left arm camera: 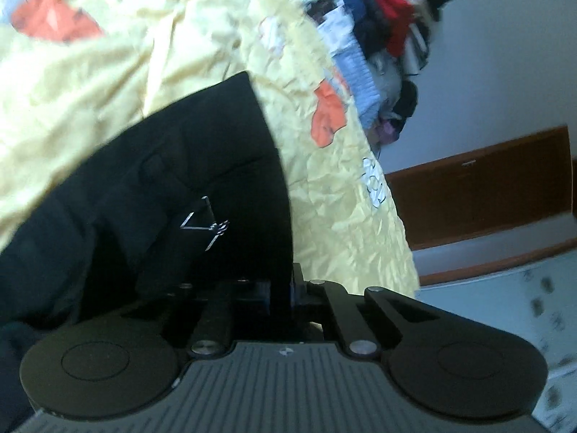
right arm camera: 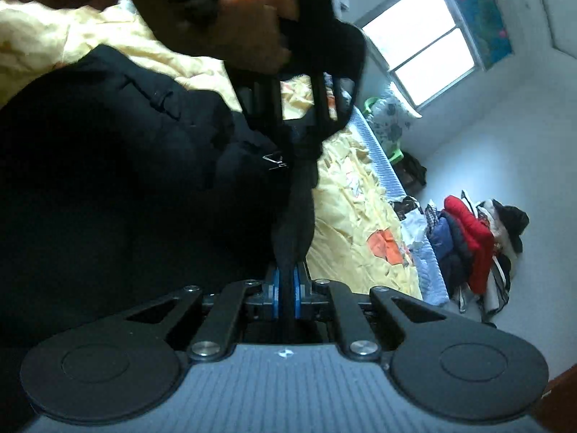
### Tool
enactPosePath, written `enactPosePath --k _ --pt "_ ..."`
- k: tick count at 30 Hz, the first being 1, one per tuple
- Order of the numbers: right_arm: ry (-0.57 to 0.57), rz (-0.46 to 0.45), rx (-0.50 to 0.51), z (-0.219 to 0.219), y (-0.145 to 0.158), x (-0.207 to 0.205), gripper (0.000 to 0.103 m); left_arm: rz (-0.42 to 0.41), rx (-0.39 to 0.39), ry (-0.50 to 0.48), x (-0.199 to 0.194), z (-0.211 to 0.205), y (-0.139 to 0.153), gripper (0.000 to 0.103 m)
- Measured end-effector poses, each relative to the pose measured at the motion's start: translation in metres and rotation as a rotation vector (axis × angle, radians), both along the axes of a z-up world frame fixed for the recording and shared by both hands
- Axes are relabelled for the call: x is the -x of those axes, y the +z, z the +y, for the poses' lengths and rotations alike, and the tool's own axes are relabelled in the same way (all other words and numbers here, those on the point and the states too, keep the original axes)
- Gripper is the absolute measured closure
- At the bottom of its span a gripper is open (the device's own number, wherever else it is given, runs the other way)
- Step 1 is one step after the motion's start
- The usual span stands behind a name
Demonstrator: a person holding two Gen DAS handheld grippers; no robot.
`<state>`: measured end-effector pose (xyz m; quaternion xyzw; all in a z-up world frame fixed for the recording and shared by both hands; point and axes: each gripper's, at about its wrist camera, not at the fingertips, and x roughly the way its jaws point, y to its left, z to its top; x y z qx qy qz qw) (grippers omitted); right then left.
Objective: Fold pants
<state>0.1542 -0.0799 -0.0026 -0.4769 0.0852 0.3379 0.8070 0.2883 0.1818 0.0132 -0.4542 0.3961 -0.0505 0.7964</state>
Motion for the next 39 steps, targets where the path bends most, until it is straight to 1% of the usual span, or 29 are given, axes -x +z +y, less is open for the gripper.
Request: enactPosePath --k 2,5,11,14,20,22,27,29,32,33,34,36,39 --pt "-0.005 0.013 -0.031 -0.002 0.005 0.003 0.096 -0.05 -0.057 -0.006 0.023 -0.001 0.01 0.096" --pt "-0.002 0.044 -0.063 -0.003 0.014 0.015 0.096 -0.081 -0.099 -0.023 0.057 0.0 0.016 0.096" --pt "0.019 0.15 -0.098 -0.006 0.022 0.058 0.096 -0.063 -0.082 -0.059 0.12 0.011 0.007 0.096" --pt "0.036 0.196 -0.094 -0.004 0.018 0.079 0.096 -0.039 -0.097 -0.077 0.147 0.014 0.0 0.096" --pt "0.054 0.301 -0.093 0.002 0.004 0.11 0.095 0.009 -0.131 -0.097 0.176 0.015 -0.016 0.096" --pt "0.057 0.31 -0.088 0.005 0.0 0.117 0.095 0.023 -0.136 -0.102 0.181 0.015 -0.02 0.096" --pt "0.037 0.338 -0.109 0.007 -0.001 0.121 0.096 0.019 -0.194 -0.115 0.188 0.008 -0.019 0.096" --pt "0.046 0.366 -0.121 0.005 0.0 0.127 0.096 0.011 -0.214 -0.117 0.191 0.005 -0.017 0.096" --pt "0.043 0.371 -0.104 0.006 -0.005 0.136 0.096 0.018 -0.215 -0.113 0.194 0.005 -0.021 0.096" --pt "0.04 0.377 -0.112 0.004 -0.007 0.142 0.096 0.021 -0.208 -0.11 0.195 0.006 -0.024 0.096" --pt "0.031 0.356 -0.128 0.001 -0.007 0.141 0.095 0.022 -0.203 -0.107 0.195 0.007 -0.025 0.095" --pt "-0.018 0.261 -0.145 -0.006 -0.002 0.147 0.095 0.024 -0.191 -0.098 0.196 0.009 -0.026 0.093" --pt "-0.114 0.141 -0.127 -0.019 0.002 0.146 0.094 0.027 -0.171 -0.089 0.197 0.01 -0.027 0.091"
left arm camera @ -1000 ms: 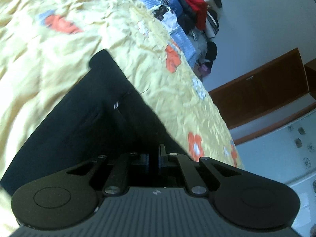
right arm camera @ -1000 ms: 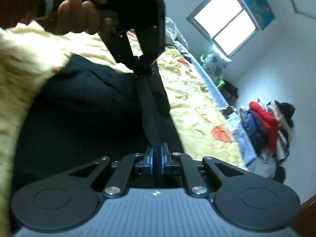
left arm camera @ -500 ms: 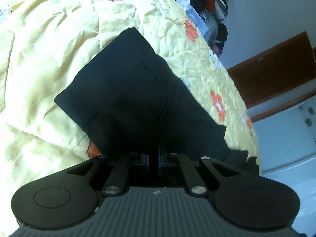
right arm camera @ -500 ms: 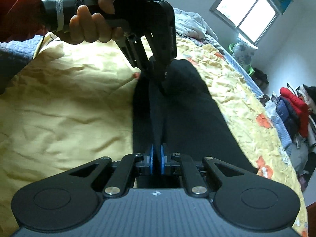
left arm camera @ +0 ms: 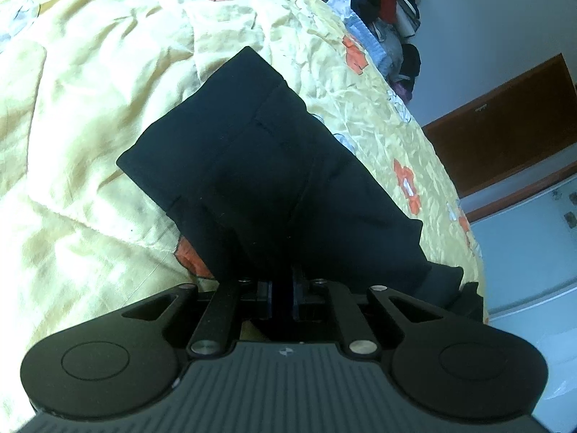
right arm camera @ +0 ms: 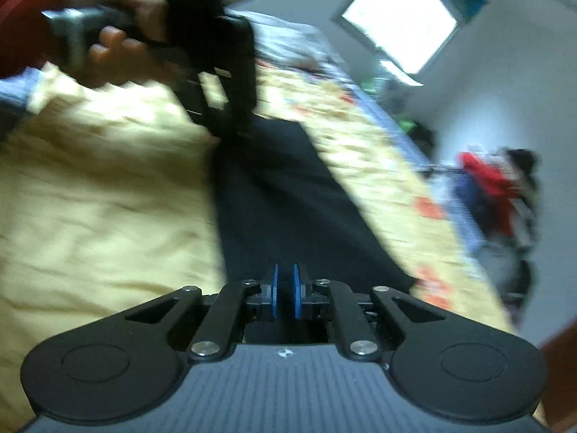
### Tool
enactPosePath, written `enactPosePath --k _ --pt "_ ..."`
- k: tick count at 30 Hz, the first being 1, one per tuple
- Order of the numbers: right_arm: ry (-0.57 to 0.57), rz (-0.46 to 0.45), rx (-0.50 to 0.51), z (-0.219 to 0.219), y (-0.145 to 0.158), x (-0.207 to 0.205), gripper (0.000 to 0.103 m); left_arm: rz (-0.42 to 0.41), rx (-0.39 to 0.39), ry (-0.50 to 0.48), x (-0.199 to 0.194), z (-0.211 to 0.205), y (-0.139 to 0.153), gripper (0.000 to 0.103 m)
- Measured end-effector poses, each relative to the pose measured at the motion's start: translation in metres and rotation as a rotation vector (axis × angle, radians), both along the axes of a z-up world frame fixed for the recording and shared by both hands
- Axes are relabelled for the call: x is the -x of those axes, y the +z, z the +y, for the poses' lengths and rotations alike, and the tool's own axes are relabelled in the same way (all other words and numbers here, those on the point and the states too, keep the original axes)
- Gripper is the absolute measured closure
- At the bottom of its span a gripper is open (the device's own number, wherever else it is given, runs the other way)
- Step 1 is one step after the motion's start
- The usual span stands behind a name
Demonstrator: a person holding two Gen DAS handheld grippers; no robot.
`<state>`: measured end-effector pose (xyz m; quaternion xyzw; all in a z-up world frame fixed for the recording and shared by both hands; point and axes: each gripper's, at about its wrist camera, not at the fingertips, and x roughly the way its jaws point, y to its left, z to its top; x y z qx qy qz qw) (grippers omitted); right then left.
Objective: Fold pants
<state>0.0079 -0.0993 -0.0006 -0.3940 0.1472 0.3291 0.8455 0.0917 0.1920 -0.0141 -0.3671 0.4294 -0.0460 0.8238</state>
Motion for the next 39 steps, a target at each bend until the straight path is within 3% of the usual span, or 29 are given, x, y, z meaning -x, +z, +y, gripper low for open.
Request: enactPosePath --k 1,5,9,12,15,16,17,19,23,28,32,34,39 --pt "-0.019 -0.018 0.022 -0.004 0.0 -0.002 0.094 0.003 0.008 0.004 0.0 0.0 0.0 0.083" --pt "-0.084 -0.038 0.118 -0.016 -0.011 -0.017 0.094 0.005 0.015 -0.004 0.006 -0.001 0.005 0.075" --pt "-0.129 -0.035 0.153 -0.022 -0.019 -0.023 0.093 -0.025 -0.094 -0.017 0.022 -0.01 0.022 0.058" --pt "-0.152 -0.026 0.131 -0.029 -0.019 -0.024 0.089 -0.068 -0.219 -0.018 0.035 -0.022 0.037 0.052" --pt "-0.198 -0.003 0.073 -0.043 -0.018 -0.022 0.059 -0.131 -0.339 -0.081 0.04 -0.045 0.051 0.045" --pt "-0.221 0.001 0.042 -0.046 -0.016 -0.018 0.043 -0.164 -0.387 -0.115 0.042 -0.056 0.055 0.042" --pt "-0.246 0.0 0.002 -0.053 -0.014 -0.015 0.036 -0.198 -0.435 -0.153 0.043 -0.069 0.058 0.04" --pt "-0.308 0.032 -0.094 -0.068 -0.009 -0.014 0.036 -0.26 -0.527 -0.248 0.044 -0.097 0.06 0.035" --pt "-0.471 0.111 -0.248 -0.099 -0.006 -0.015 0.027 -0.354 -0.581 -0.459 0.041 -0.147 0.057 0.033" --pt "-0.615 0.202 -0.418 -0.144 -0.006 -0.011 0.026 -0.452 -0.645 -0.653 0.04 -0.201 0.045 0.033" --pt "-0.733 0.213 -0.538 -0.181 -0.002 -0.007 0.022 -0.501 -0.669 -0.76 0.038 -0.23 0.031 0.035" --pt "-0.793 0.217 -0.582 -0.194 -0.003 -0.008 0.013 -0.501 -0.667 -0.795 0.032 -0.242 0.024 0.042" --pt "-0.851 0.285 -0.704 -0.218 -0.018 -0.006 0.012 -0.468 -0.69 -0.846 0.014 -0.257 0.011 0.056"
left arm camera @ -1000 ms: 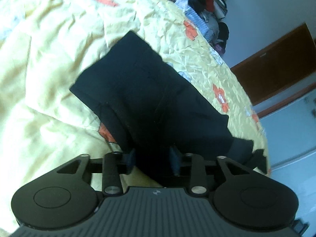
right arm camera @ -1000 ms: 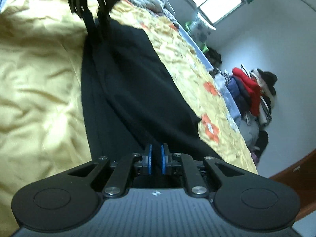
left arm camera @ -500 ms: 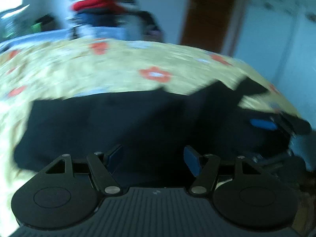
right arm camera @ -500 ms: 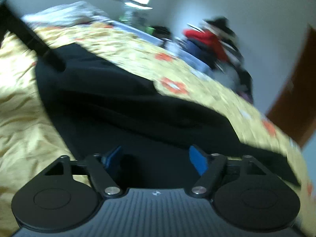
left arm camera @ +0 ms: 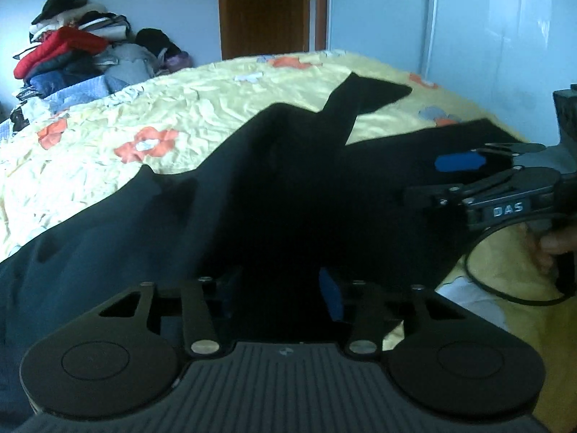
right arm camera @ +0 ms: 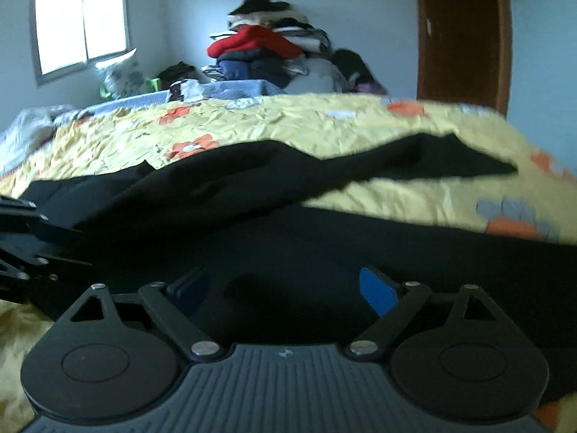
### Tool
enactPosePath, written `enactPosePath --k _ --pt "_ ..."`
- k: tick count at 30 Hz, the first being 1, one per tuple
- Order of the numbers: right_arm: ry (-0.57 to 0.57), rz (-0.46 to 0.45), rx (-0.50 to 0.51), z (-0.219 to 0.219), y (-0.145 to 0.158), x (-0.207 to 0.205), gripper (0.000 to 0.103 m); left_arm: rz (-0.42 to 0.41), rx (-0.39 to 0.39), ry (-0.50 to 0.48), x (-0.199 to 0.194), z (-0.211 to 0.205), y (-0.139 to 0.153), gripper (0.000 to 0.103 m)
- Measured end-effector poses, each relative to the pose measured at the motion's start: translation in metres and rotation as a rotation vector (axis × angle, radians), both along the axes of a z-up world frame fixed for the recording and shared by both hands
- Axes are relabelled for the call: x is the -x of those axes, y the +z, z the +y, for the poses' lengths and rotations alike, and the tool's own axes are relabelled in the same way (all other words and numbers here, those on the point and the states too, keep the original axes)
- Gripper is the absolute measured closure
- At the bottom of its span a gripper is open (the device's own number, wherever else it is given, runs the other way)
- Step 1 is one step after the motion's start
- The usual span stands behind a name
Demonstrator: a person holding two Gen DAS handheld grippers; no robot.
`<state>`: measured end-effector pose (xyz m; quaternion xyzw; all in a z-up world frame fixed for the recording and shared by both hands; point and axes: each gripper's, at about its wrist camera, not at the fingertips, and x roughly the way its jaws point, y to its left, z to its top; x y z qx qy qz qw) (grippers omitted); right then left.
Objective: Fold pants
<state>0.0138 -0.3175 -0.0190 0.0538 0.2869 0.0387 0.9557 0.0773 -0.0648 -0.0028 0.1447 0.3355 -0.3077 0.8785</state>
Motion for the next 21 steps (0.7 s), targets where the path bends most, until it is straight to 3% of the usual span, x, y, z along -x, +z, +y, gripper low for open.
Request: enactPosePath --k 7,11,13,18,21 --pt "0.007 0.036 0.017 0.005 -0.002 -0.006 0.003 -0.066 -0.013 -0.006 -0.013 -0.002 -0.007 0.059" --pt "0.03 -0.003 0.078 0.013 0.004 -0.004 0.003 -0.057 0.013 -0.012 -0.012 -0.003 -0.008 0.084" --pt "0.089 -0.091 0.203 0.026 0.015 -0.002 0.003 -0.061 0.029 -0.003 -0.011 -0.001 -0.007 0.096" --pt "0.349 -0.242 0.681 0.087 0.022 -0.009 0.004 -0.065 0.121 0.038 -0.008 0.009 -0.001 0.097" --pt "0.491 -0.259 0.794 0.112 0.015 -0.021 0.006 -0.074 0.139 0.032 -0.005 0.01 0.001 0.097"
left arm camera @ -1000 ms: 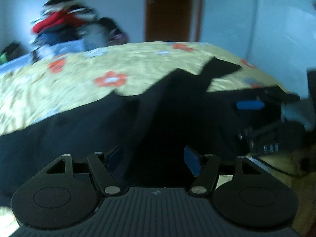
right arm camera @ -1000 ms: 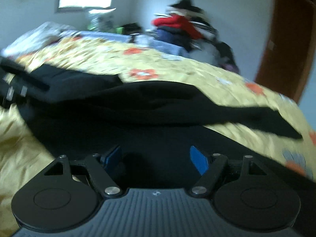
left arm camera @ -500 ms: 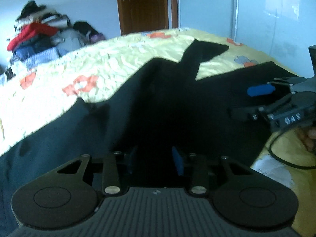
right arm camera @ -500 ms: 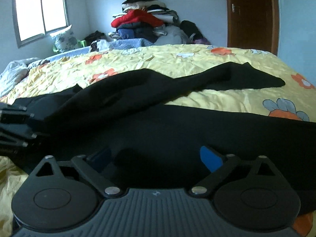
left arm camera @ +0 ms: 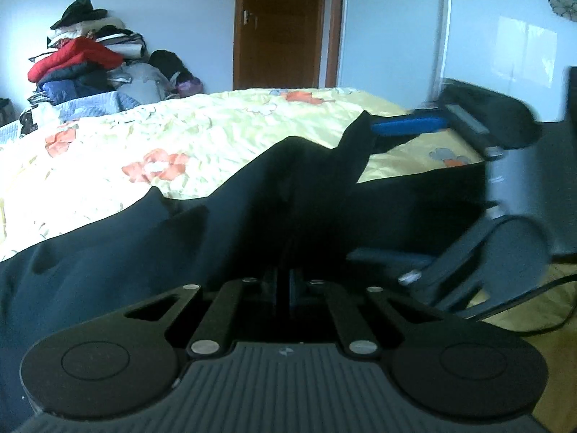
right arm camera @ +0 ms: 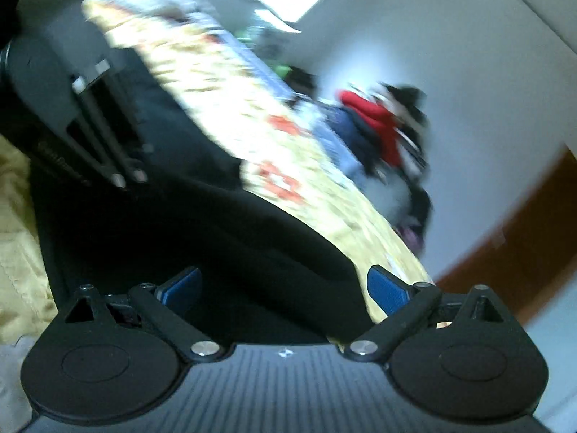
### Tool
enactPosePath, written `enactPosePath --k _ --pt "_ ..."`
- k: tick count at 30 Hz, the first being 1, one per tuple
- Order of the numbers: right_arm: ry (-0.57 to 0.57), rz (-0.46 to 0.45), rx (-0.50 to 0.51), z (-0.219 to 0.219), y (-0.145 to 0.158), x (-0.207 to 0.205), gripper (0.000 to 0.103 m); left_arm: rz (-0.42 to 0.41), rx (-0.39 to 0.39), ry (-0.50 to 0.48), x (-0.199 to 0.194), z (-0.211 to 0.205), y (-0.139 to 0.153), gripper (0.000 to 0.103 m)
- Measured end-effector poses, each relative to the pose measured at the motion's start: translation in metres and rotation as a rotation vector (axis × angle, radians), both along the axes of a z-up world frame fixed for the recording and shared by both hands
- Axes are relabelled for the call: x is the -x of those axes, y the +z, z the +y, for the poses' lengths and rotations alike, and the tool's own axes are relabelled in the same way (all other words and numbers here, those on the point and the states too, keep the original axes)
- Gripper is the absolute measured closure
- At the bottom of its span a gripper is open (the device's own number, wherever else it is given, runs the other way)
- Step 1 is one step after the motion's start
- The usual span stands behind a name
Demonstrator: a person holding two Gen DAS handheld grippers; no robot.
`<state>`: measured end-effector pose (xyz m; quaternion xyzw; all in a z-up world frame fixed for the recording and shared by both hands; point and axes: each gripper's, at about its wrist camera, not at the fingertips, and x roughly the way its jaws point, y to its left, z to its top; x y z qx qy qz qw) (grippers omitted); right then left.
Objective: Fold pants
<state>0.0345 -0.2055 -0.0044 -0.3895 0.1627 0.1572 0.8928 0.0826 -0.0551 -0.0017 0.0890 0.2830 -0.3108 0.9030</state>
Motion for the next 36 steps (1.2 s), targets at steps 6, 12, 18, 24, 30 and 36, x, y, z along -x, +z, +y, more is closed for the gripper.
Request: enactPosePath --k 6,12,18,24,30,36 --pt "0.141 0.049 0.195 0.028 -0.01 -0.018 0.076 -0.091 -0.033 -0.062 0.019 -0.002 0.001 0.097" --pt "0.166 0.081 0.298 0.035 -0.024 0.009 0.095 -0.047 0.013 -0.099 0.026 0.006 -0.003 0.097" --pt "0.156 0.136 0.244 0.028 -0.026 0.042 0.098 -0.022 -0.006 -0.14 0.042 0.005 -0.014 0.097" --pt "0.146 0.156 0.221 0.028 -0.022 0.057 0.098 -0.009 -0.009 -0.149 0.046 0.008 -0.014 0.097" --pt "0.127 0.185 0.166 0.024 -0.02 0.045 0.097 0.017 -0.03 -0.142 0.038 0.008 -0.018 0.082" --pt "0.037 0.231 -0.042 -0.014 0.008 0.047 0.095 0.052 0.061 -0.151 0.045 0.025 0.008 0.031"
